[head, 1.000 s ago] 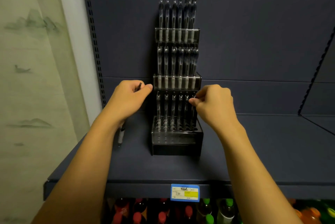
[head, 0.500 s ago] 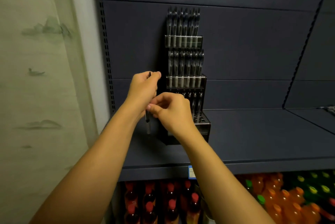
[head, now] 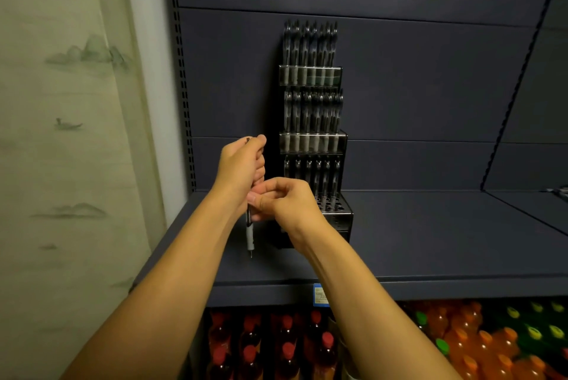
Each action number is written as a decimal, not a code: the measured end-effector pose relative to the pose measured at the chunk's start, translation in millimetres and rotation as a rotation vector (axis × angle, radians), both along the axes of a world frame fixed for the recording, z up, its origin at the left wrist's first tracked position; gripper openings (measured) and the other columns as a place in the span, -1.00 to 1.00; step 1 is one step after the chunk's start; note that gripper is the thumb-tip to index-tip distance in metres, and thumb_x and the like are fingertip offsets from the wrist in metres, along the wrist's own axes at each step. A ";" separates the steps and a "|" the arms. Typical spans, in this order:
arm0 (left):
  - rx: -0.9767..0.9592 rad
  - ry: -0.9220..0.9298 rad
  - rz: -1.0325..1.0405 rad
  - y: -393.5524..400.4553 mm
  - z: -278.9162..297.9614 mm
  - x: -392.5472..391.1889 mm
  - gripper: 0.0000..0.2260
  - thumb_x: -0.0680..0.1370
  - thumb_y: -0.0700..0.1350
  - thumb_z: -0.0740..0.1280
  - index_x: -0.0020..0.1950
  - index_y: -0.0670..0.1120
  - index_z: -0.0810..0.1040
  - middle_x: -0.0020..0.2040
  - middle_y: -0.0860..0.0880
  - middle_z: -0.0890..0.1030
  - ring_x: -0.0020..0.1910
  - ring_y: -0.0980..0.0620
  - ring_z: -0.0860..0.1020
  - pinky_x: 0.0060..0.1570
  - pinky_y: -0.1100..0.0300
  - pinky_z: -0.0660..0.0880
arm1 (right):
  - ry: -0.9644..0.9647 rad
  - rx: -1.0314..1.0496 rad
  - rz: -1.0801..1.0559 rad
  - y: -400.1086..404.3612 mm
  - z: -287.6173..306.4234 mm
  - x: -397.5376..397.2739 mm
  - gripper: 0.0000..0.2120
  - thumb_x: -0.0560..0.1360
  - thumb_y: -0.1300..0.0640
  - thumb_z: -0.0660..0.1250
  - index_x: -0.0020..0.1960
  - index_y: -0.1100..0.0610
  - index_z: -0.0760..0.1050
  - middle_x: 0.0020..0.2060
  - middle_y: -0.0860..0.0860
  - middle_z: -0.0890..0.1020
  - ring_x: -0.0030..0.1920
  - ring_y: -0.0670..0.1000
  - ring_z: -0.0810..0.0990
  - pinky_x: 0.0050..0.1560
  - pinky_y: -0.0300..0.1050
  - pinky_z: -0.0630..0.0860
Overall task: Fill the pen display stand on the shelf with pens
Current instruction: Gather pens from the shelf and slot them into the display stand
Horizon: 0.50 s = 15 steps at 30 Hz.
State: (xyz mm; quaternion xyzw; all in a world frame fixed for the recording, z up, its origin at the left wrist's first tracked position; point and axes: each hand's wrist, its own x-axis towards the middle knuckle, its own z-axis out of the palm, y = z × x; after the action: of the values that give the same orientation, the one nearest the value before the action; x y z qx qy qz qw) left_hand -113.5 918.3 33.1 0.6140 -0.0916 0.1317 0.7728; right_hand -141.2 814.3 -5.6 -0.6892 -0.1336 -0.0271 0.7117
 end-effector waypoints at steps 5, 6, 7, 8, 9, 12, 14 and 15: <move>-0.076 0.021 -0.024 -11.0 -2.7 -1.0 -0.66 0.64 -0.11 0.30 -0.33 -0.07 0.33 -0.45 -0.01 0.25 -0.46 0.04 0.18 -0.42 0.13 0.09 | 0.019 -0.016 0.059 -14.9 -1.1 3.0 -0.92 0.47 0.31 0.49 -0.06 0.31 0.64 -0.33 0.08 0.67 -0.33 -0.01 0.61 -0.23 -0.15 0.63; -0.081 0.023 -0.026 -13.8 -2.8 -1.7 -0.66 0.64 -0.11 0.30 -0.33 -0.07 0.33 -0.45 -0.02 0.25 -0.46 0.04 0.18 -0.41 0.13 0.09 | 0.024 -0.013 0.071 -17.9 -1.5 3.8 -0.95 0.47 0.31 0.49 -0.08 0.29 0.64 -0.34 0.07 0.66 -0.34 -0.02 0.60 -0.24 -0.15 0.61; -0.084 0.025 -0.029 -15.4 -2.8 -2.5 -0.66 0.64 -0.11 0.30 -0.33 -0.07 0.34 -0.45 -0.02 0.25 -0.46 0.04 0.18 -0.41 0.13 0.08 | 0.028 -0.008 0.084 -19.7 -1.3 4.4 -0.96 0.48 0.32 0.48 -0.10 0.30 0.65 -0.35 0.07 0.65 -0.35 -0.03 0.59 -0.25 -0.16 0.61; -0.089 0.025 -0.032 -16.5 -2.9 -3.3 -0.66 0.63 -0.11 0.30 -0.33 -0.07 0.34 -0.45 -0.02 0.25 -0.46 0.03 0.18 -0.41 0.12 0.08 | 0.032 -0.004 0.098 -21.4 -1.2 4.8 -0.97 0.48 0.32 0.48 -0.10 0.30 0.65 -0.36 0.06 0.64 -0.36 -0.04 0.58 -0.26 -0.16 0.60; -0.093 0.025 -0.035 -17.8 -3.3 -4.1 -0.66 0.63 -0.11 0.29 -0.33 -0.07 0.34 -0.45 -0.02 0.25 -0.46 0.03 0.18 -0.41 0.12 0.09 | 0.038 -0.003 0.113 -23.4 -1.0 4.9 -0.97 0.49 0.32 0.47 -0.11 0.30 0.65 -0.37 0.06 0.64 -0.37 -0.04 0.58 -0.26 -0.17 0.60; -0.093 0.033 -0.033 -20.8 -4.1 -5.1 -0.66 0.63 -0.11 0.29 -0.33 -0.08 0.34 -0.45 -0.03 0.26 -0.46 0.03 0.20 -0.39 0.12 0.13 | 0.076 -0.009 0.159 -29.4 0.2 5.4 -0.96 0.50 0.32 0.46 -0.11 0.31 0.64 -0.37 0.07 0.62 -0.36 -0.04 0.58 -0.27 -0.17 0.60; -0.079 0.035 -0.027 -22.6 -4.9 -5.3 -0.66 0.63 -0.11 0.29 -0.33 -0.08 0.34 -0.44 -0.03 0.26 -0.46 0.03 0.22 -0.39 0.12 0.16 | 0.105 -0.013 0.180 -32.8 0.9 5.6 -0.94 0.50 0.31 0.47 -0.11 0.32 0.64 -0.37 0.08 0.62 -0.35 -0.02 0.59 -0.25 -0.15 0.60; -0.070 0.031 -0.023 -23.6 -5.6 -5.1 -0.65 0.63 -0.11 0.29 -0.34 -0.08 0.34 -0.44 -0.04 0.26 -0.46 0.03 0.23 -0.39 0.13 0.17 | 0.117 -0.015 0.186 -34.2 0.6 5.7 -0.94 0.50 0.31 0.47 -0.11 0.32 0.64 -0.37 0.09 0.62 -0.35 -0.01 0.59 -0.25 -0.15 0.60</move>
State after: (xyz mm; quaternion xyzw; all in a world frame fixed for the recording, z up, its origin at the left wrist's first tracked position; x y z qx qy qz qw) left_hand -118.6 894.7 27.6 0.5875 -0.0820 0.1164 0.7966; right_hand -135.5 780.2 -4.9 -0.6795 -0.1552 0.0804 0.7126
